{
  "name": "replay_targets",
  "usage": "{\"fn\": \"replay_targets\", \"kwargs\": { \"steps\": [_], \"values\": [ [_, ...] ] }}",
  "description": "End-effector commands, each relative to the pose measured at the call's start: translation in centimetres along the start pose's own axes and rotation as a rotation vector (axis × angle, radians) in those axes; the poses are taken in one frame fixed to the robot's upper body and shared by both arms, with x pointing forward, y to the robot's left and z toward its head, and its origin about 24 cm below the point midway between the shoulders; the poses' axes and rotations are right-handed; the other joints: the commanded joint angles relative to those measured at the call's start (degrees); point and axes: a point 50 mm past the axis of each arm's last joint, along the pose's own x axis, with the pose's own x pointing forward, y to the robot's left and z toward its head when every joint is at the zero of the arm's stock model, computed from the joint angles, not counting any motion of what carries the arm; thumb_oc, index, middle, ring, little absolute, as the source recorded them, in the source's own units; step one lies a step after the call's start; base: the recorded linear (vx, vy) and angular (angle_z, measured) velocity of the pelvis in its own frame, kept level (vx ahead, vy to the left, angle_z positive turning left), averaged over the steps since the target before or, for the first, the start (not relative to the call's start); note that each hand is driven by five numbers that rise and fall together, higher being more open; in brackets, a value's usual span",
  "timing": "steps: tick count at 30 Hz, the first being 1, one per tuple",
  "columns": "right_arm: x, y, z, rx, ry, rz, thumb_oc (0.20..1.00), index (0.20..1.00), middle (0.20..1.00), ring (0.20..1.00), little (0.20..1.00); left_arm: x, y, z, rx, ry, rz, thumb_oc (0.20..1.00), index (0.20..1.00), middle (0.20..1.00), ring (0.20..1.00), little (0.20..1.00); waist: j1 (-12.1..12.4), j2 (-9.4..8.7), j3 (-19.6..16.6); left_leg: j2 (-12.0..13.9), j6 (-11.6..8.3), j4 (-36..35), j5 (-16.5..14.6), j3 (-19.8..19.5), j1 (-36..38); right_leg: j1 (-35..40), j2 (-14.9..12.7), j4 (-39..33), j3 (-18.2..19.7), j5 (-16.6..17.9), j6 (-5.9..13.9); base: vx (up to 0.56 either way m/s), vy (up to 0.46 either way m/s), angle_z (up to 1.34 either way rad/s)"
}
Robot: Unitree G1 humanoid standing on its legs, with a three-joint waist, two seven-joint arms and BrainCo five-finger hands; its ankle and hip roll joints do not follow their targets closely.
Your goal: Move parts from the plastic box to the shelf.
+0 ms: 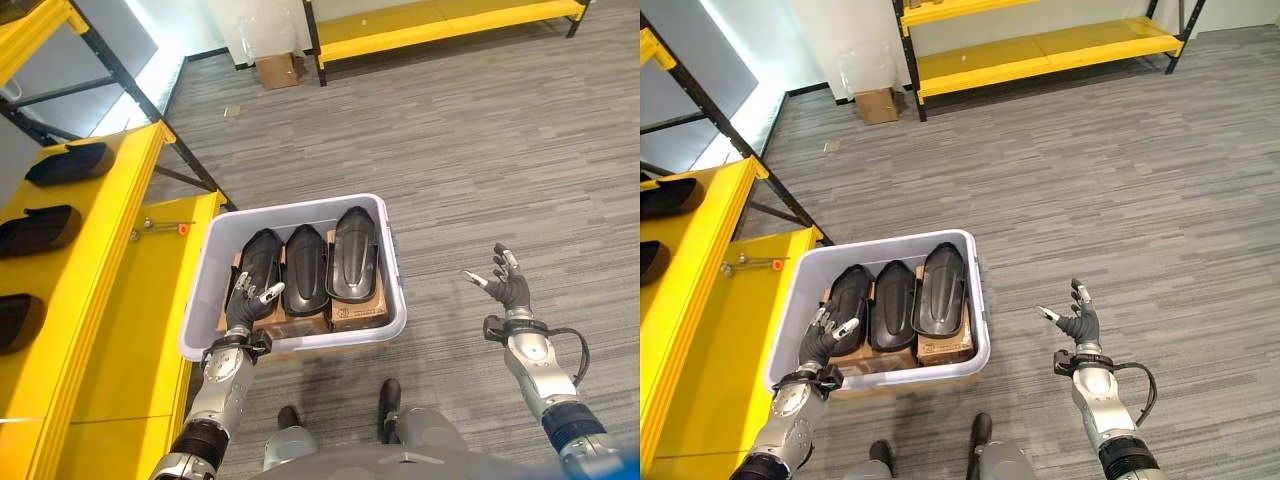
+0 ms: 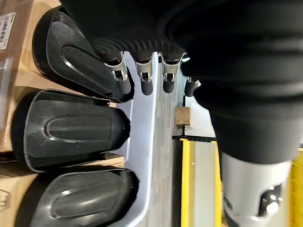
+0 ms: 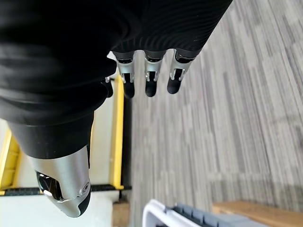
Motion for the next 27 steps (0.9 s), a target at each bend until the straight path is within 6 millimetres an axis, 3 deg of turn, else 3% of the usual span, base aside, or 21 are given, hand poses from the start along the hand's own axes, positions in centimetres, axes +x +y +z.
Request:
{"fn": "replay_targets", "kwargs": {
  "steps": [1,3,5,7,10,13,16,17,18,19,22,25,27],
  "values": [
    [0.9,-0.2,2.8,0.011,-0.122,0.023,1.000,1.000,1.000,1.000,1.000,-0.3,0.5,1.0,-0.024,-0.088,0.033,1.000,1.000,1.000,1.000,1.000,2.1,0.20,0.8,1.5,0.53,2.5,6.7,-0.1,-1.6,3.0,-8.8,-0.6,1.0,-0.8,7.56,0.00,0.400,-0.01],
    [0.8,-0.4,2.8,0.032,-0.119,0.018,1.000,1.000,1.000,1.000,1.000,-0.5,0.8,0.6,-0.010,-0.072,0.035,1.000,1.000,1.000,1.000,1.000,2.1,-0.11,1.5,3.9,-0.26,1.5,8.9,-1.0,-3.1,3.8,-10.0,-0.2,2.1,-0.9,8.24,0.02,0.411,-0.01],
    [0.8,-0.5,2.8,0.039,-0.119,0.015,1.000,1.000,1.000,1.000,1.000,-0.5,0.8,0.5,0.001,-0.066,0.033,1.000,1.000,1.000,1.000,1.000,2.1,-0.29,1.7,4.1,-0.18,1.7,8.6,-1.5,-3.6,3.8,-10.6,0.3,2.5,-1.0,8.62,0.01,0.319,-0.21],
    [0.9,-0.5,2.4,0.085,-0.088,0.035,1.000,1.000,1.000,1.000,1.000,-0.4,0.9,0.2,0.001,-0.043,0.024,1.000,1.000,1.000,1.000,1.000,2.4,-0.45,2.0,2.7,0.46,1.2,4.3,-1.8,-2.6,3.1,-12.1,1.9,3.1,-0.5,10.15,-0.02,0.382,-0.16],
    [0.8,-0.3,1.7,0.167,-0.036,0.009,1.000,1.000,1.000,1.000,1.000,-0.2,0.6,0.2,0.049,-0.026,-0.010,1.000,1.000,1.000,1.000,1.000,2.1,-0.69,2.3,1.2,1.18,3.0,1.5,-0.2,-1.8,2.9,-13.7,3.1,3.0,0.4,11.59,-0.01,0.310,-0.05],
    [0.2,0.3,0.6,0.242,0.007,-0.033,1.000,1.000,1.000,1.000,1.000,0.2,0.1,0.9,0.105,-0.018,-0.071,1.000,1.000,1.000,1.000,1.000,2.5,-2.07,2.7,-1.4,3.21,5.5,-2.0,0.7,-1.3,3.7,-16.2,4.0,3.2,1.8,14.31,0.08,0.254,0.38],
    [-0.2,1.7,0.6,0.263,0.005,0.009,1.000,1.000,1.000,1.000,1.000,0.1,-0.1,0.9,0.126,-0.016,-0.062,1.000,1.000,1.000,1.000,1.000,4.3,-3.50,3.2,-3.0,4.23,5.9,-3.3,4.8,0.0,4.2,-18.3,3.9,-3.3,4.8,15.07,0.03,0.155,0.36],
    [0.1,2.9,1.4,0.274,-0.019,0.057,1.000,1.000,1.000,1.000,1.000,-0.3,0.4,1.1,0.124,-0.043,-0.034,1.000,1.000,1.000,1.000,1.000,6.1,-3.72,4.4,-2.5,3.84,5.6,-4.6,8.7,1.8,4.5,-18.7,5.5,-10.4,4.3,16.17,-0.02,0.106,-0.39],
    [0.2,3.1,1.6,0.283,-0.022,0.059,1.000,1.000,1.000,1.000,1.000,-0.4,0.4,1.2,0.129,-0.050,-0.028,1.000,1.000,1.000,1.000,1.000,6.4,-3.71,4.6,-2.4,3.92,5.4,-4.6,9.4,2.1,4.6,-18.7,5.7,-11.2,4.1,16.17,-0.09,0.041,-1.05],
    [0.4,3.2,2.6,0.374,-0.038,0.040,1.000,1.000,1.000,1.000,1.000,-0.3,0.2,1.9,0.143,-0.079,-0.034,1.000,1.000,1.000,1.000,1.000,5.9,-3.51,5.2,-3.4,5.35,4.6,-4.9,7.0,0.7,2.5,-17.5,6.2,-6.5,2.8,15.71,-0.06,-0.029,-0.96],
    [0.5,2.7,3.6,0.411,-0.096,0.016,1.000,1.000,1.000,1.000,1.000,-0.1,0.4,2.8,0.129,-0.100,-0.045,1.000,1.000,1.000,1.000,1.000,5.1,-3.30,5.7,-4.3,5.92,5.1,-5.2,5.3,-0.4,1.5,-15.8,6.7,-3.1,1.2,15.16,-0.02,-0.044,0.29],
    [1.3,2.3,7.3,0.472,-0.267,0.031,1.000,1.000,1.000,1.000,1.000,0.3,0.6,4.1,0.045,-0.139,-0.068,1.000,1.000,1.000,1.000,1.000,5.7,-2.69,6.7,-4.3,6.16,6.1,-4.1,4.8,-3.4,0.2,-15.1,6.3,-2.4,1.0,14.04,-0.12,-0.054,0.37],
    [2.4,2.3,14.1,0.478,-0.497,0.062,1.000,1.000,1.000,1.000,1.000,0.9,0.1,5.3,-0.041,-0.195,-0.044,1.000,1.000,1.000,1.000,1.000,6.4,-1.98,7.7,-3.7,4.99,6.5,-3.4,4.6,-5.0,0.0,-14.5,5.8,-2.4,0.0,13.04,0.00,-0.005,-0.04]
  ]
}}
